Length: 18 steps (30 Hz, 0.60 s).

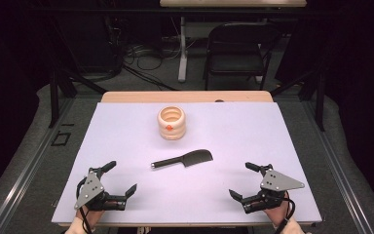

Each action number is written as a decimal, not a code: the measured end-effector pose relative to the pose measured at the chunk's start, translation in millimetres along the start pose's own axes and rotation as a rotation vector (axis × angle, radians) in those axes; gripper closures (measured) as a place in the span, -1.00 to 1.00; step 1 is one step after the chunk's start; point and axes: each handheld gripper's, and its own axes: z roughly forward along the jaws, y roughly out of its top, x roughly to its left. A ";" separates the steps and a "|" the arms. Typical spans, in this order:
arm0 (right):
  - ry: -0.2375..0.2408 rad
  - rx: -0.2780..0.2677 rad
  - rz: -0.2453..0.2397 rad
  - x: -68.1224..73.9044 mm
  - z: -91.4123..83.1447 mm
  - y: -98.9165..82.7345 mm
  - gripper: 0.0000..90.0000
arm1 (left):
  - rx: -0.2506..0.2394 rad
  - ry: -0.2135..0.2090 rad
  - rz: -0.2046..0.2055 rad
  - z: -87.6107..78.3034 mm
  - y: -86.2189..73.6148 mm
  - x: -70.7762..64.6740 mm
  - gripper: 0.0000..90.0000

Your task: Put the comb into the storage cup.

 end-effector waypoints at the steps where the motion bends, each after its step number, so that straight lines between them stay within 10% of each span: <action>1: 0.002 0.001 0.000 0.0 0.2 0.0 -1.00 | 0.005 -0.001 -0.001 0.0 0.1 0.3 -1.00; 18: 0.003 0.008 0.004 0.2 1.5 -0.9 -1.00 | 0.035 -0.009 0.006 6.6 4.7 -3.8 -1.00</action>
